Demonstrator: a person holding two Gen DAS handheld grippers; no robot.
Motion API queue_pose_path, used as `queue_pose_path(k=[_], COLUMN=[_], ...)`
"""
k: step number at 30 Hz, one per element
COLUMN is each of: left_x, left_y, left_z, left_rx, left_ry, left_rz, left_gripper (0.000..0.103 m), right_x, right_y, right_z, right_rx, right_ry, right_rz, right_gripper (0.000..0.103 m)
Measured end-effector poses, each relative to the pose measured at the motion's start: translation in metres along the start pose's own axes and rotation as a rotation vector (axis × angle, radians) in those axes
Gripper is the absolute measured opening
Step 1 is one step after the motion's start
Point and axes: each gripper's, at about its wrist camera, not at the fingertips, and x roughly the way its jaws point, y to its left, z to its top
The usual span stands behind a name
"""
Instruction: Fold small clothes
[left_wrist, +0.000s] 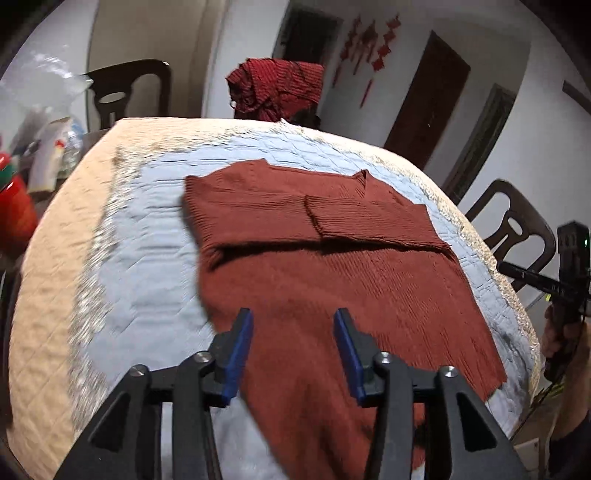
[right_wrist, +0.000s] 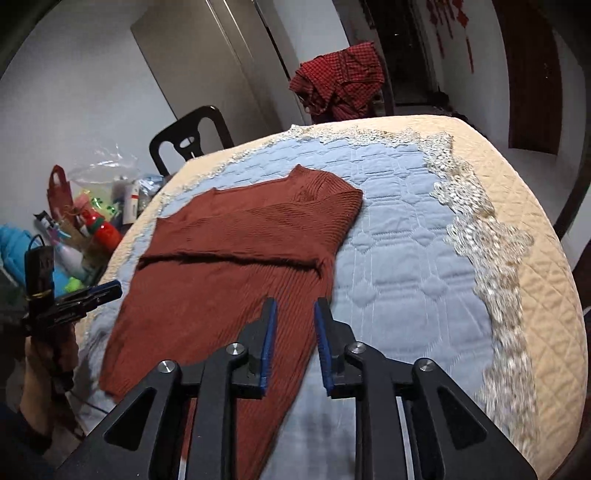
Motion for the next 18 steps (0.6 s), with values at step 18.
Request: queue_pose_path(k=[18], left_x=[-0.024], left_y=[-0.010], left_z=[-0.085], left_rx=[-0.147], left_ry=[0.054], left_rz=[-0.056], left_gripper=[0.059], right_x=[-0.005], right_y=[0.018], right_z=[-0.101], right_rx=[0.145], right_ry=[0.092], right_rz=[0.143], right_gripper=[0.039])
